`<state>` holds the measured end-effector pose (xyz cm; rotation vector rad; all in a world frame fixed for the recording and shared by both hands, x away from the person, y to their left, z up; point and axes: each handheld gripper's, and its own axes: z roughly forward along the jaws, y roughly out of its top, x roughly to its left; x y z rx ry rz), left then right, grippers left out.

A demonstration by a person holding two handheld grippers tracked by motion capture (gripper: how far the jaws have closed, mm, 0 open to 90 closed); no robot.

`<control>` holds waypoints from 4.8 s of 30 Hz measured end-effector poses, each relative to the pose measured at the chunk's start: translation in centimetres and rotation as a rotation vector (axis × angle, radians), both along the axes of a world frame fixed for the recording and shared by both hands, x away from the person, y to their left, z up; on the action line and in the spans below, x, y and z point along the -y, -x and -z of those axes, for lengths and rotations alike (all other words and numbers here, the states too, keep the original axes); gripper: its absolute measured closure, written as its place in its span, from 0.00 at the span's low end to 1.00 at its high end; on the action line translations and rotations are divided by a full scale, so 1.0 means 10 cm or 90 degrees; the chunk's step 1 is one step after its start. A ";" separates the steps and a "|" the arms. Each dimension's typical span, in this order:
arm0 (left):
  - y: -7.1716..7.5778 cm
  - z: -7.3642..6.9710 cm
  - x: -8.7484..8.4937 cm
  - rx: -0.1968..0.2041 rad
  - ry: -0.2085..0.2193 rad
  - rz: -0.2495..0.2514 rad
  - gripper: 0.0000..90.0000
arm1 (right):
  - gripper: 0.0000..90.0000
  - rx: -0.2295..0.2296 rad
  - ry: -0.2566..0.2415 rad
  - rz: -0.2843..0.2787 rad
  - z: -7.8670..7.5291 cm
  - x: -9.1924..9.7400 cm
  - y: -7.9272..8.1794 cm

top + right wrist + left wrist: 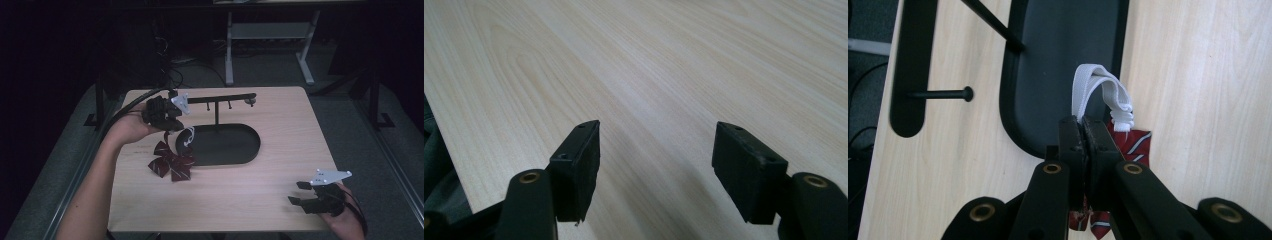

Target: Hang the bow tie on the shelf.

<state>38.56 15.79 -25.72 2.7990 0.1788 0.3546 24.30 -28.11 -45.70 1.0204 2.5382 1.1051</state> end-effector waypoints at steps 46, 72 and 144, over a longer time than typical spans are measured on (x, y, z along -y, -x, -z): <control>-0.80 -0.06 -0.01 -0.012 -0.024 -0.128 0.97 | 0.39 -0.008 -0.007 0.001 0.01 0.01 -0.04; -0.69 0.02 -0.05 -0.021 -0.059 -0.118 0.91 | 0.39 -0.007 -0.002 -0.004 0.00 -0.02 -0.03; -0.20 0.29 -0.51 -0.057 0.000 -0.133 0.83 | 0.39 -0.014 -0.002 0.006 0.02 -0.06 -0.03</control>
